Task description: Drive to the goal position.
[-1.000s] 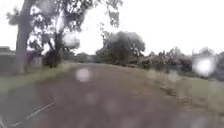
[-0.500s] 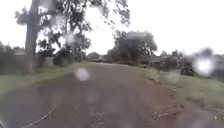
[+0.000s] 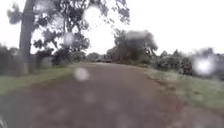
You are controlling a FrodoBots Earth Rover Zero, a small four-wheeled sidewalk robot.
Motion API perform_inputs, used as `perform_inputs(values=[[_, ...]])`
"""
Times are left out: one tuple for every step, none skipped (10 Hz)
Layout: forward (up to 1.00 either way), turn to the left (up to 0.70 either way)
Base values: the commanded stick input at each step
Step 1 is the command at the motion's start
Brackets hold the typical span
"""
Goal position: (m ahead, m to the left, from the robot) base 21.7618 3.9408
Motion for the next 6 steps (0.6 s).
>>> perform_inputs(values=[[1.0, 0.01], [1.0, 0.0], [1.0, 0.0], [1.0, 0.0], [1.0, 0.0], [1.0, 0.0]])
